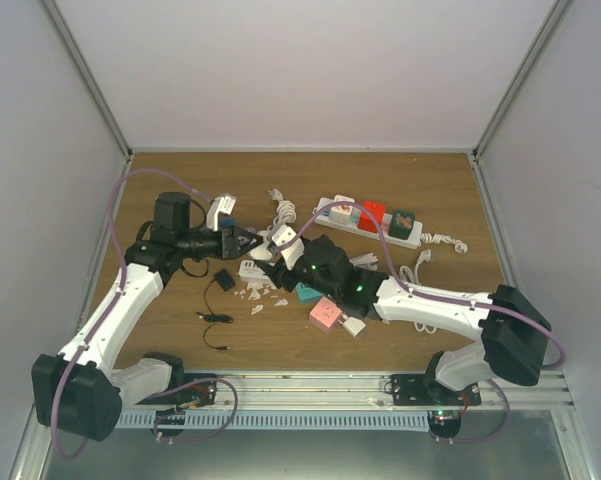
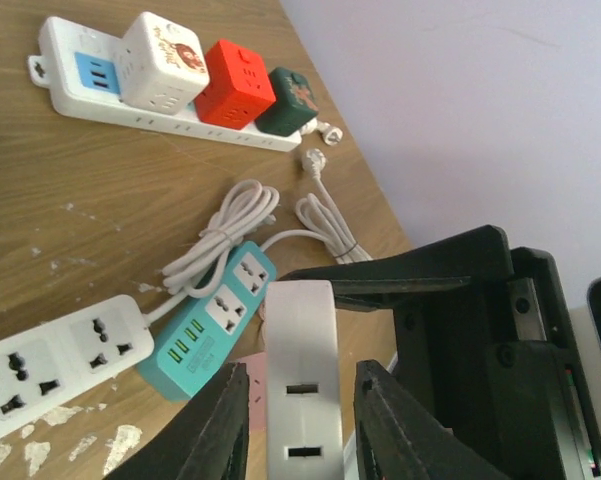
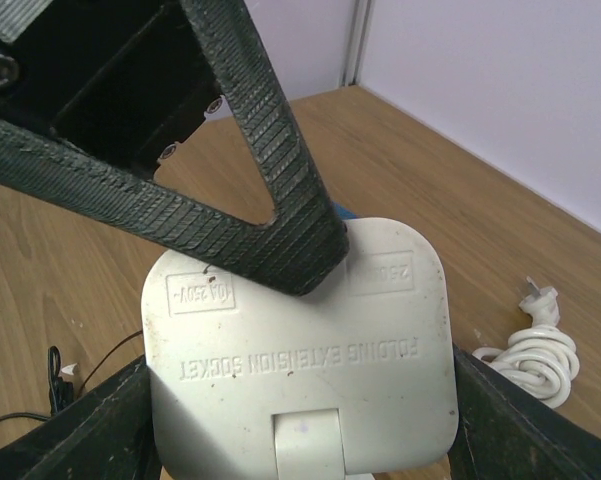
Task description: Insert the plug
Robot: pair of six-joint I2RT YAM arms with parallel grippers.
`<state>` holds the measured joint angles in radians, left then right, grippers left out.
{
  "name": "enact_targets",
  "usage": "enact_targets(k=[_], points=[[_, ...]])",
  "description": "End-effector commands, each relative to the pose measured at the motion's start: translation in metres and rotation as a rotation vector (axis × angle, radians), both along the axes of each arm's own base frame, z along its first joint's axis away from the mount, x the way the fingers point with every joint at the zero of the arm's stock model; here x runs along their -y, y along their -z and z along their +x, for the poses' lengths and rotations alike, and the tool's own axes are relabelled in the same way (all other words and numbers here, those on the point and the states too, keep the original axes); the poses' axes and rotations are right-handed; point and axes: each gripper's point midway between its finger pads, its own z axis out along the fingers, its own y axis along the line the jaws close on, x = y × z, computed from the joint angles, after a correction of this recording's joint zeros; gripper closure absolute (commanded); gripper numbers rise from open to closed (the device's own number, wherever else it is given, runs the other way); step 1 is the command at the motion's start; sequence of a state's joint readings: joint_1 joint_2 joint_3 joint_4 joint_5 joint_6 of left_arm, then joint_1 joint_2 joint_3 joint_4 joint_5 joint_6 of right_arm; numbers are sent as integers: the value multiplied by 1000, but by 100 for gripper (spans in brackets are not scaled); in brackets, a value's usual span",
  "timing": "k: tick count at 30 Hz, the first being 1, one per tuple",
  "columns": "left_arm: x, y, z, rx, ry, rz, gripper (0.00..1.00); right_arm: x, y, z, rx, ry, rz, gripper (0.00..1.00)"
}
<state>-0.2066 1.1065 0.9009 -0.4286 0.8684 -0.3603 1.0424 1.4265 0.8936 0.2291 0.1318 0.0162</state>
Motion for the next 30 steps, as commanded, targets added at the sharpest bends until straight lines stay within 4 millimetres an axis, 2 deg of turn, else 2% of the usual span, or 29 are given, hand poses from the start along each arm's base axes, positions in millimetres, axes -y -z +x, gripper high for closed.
enact_targets(k=[1,8,12,17,21,24,27,30], points=[[6,-8,-8,10,69,-63,72,0,-17,9,5,44,35,35],[10,-11,-15,7,117,-93,99,-3,-25,5,-22,14,56,32],[9,-18,-10,56,100,-81,100,-6,-31,-12,-91,-121,88,13],[10,-31,-9,130,117,-89,100,17,-65,-27,-155,-255,219,5],[15,-46,-18,159,174,-133,100,42,-92,-29,-242,-330,375,5],[20,-72,-32,200,248,-193,100,58,-111,-27,-337,-358,504,6],[24,-94,-48,262,310,-234,100,62,-122,-27,-407,-386,560,11],[26,-102,-58,305,347,-248,100,56,-131,-27,-453,-417,565,18]])
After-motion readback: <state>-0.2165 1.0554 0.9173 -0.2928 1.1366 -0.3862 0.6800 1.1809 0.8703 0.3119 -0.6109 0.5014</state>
